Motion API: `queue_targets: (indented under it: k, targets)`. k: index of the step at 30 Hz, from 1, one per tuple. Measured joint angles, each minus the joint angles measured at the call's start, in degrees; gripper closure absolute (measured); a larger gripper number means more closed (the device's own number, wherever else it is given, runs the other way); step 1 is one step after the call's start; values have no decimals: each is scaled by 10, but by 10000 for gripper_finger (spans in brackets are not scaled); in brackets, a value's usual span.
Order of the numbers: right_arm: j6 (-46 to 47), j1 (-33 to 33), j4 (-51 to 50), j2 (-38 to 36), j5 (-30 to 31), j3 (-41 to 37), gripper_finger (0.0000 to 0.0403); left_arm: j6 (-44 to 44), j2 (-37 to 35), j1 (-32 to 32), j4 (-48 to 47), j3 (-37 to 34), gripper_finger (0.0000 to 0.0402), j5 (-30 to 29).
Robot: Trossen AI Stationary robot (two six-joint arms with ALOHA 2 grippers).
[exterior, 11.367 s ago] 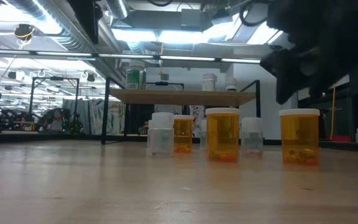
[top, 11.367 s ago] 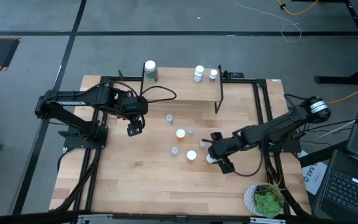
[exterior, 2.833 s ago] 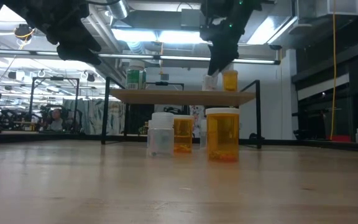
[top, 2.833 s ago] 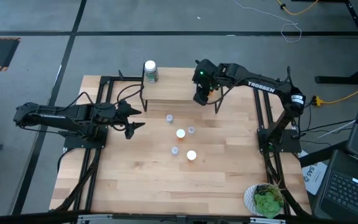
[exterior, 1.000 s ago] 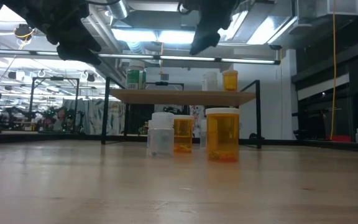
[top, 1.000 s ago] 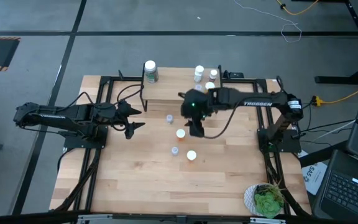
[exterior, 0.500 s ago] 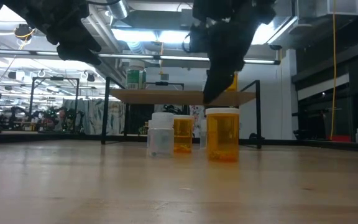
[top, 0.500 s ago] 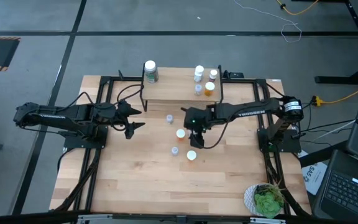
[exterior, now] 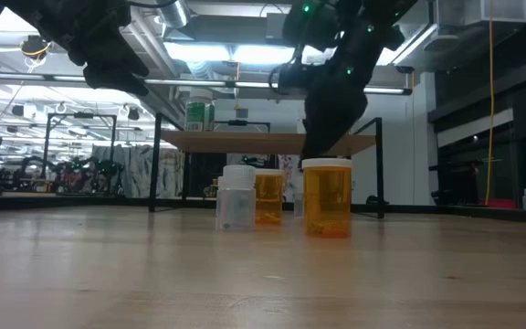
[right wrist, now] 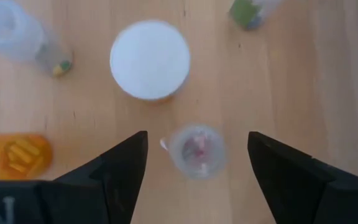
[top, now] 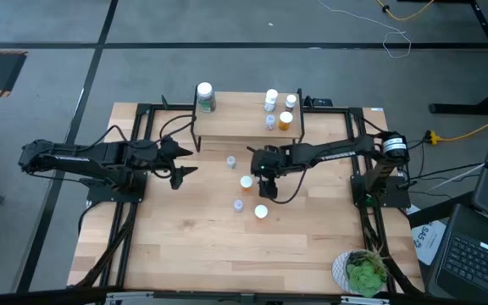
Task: Pick and place medicine bottles onto shelf by color
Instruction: Put the transparent pill bottle on the shelf
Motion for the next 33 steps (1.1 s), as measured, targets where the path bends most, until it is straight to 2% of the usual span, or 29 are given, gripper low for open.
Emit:
queue_targets:
  k: [14,19,27,33]
  targets:
    - [2,0,5,35,15,0,130,0,0,0,-1,0,113,0]
    - [3,0,3,38,15,0,167,0,0,0,-1,0,113,0]
    - [49,0,3,38,15,0,262,0,0,0,-1,0,113,-5]
    - [94,0,-59,38,11,50,263,0,0,0,-1,0,113,-7]
